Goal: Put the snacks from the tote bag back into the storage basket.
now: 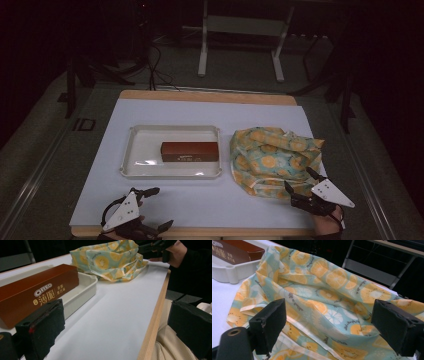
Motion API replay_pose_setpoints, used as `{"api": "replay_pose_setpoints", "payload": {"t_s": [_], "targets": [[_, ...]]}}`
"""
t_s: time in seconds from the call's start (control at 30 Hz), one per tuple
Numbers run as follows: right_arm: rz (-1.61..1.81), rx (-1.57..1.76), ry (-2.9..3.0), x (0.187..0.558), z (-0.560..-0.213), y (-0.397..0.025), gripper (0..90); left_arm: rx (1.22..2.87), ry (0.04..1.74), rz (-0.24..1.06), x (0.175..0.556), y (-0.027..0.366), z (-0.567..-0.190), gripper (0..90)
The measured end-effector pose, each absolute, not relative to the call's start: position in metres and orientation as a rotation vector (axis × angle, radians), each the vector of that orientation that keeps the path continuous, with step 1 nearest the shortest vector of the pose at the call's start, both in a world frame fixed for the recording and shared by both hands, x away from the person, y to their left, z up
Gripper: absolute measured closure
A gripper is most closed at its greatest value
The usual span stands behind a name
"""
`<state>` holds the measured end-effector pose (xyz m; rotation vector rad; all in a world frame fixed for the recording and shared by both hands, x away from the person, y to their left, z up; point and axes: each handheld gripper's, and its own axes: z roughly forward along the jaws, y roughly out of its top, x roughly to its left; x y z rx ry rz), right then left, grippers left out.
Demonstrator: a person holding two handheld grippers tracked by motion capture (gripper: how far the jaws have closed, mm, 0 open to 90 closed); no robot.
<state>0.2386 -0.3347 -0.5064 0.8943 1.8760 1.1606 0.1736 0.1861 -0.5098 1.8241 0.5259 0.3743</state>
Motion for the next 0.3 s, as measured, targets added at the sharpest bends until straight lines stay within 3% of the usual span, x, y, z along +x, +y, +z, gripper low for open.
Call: {"api": "replay_pose_setpoints", "payload": {"t_s": [0.3], "targets": [[1.167, 0.892, 1.873, 0.2383, -0.5054, -0.3351, 13.1, 1.824, 0.523, 0.374, 0.1736, 0.1859, -0.5096, 1.3]]}}
